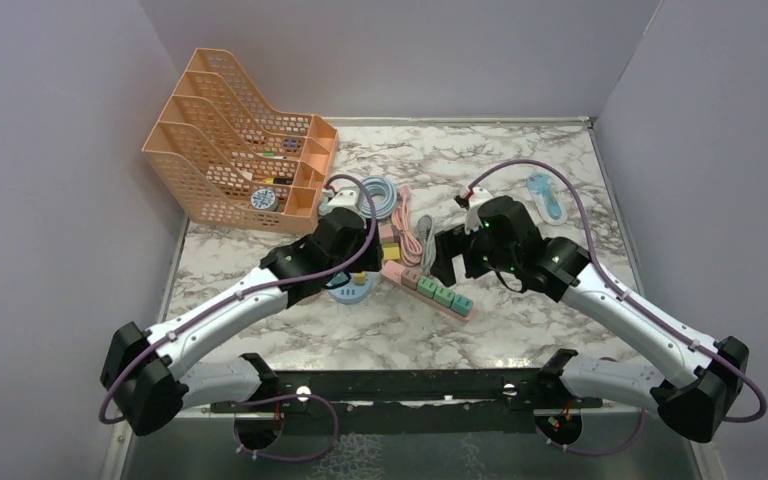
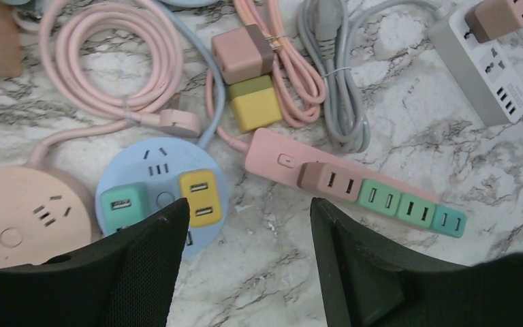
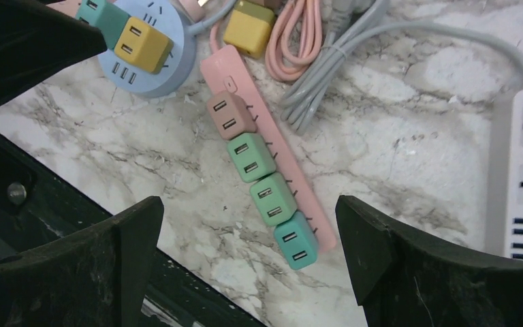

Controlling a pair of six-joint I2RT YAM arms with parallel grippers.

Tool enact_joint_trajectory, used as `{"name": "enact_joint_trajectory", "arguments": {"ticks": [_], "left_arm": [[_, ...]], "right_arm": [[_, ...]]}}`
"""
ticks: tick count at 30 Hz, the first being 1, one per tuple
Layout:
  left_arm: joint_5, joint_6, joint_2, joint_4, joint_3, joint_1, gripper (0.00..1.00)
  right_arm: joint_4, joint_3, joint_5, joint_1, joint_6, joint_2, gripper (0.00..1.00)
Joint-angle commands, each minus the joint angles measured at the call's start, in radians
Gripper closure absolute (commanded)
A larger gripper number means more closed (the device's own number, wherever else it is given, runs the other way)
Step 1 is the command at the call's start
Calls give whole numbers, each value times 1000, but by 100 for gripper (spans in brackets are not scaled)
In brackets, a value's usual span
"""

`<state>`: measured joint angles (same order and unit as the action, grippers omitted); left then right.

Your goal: Insert the plug

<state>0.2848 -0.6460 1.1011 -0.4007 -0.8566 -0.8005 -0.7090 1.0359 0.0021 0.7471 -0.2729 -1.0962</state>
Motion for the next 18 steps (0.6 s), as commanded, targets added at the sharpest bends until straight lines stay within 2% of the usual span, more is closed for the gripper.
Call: {"name": "enact_joint_trajectory", "arguments": {"ticks": [1, 6, 11, 18], "left_arm": [[-92, 20, 144, 36, -118, 3, 32], [-61, -6, 354, 28, -250, 7, 32], [25, -22, 526, -16, -345, 32, 30], [-103, 32, 659, 16, -412, 119, 28]], "right_arm": [[139, -96, 58, 6, -202, 76, 2], [166, -167, 136, 6, -273, 132, 2], [149, -200, 117, 6, -300, 144, 3], [118, -216, 49, 6, -299, 145, 3]]}}
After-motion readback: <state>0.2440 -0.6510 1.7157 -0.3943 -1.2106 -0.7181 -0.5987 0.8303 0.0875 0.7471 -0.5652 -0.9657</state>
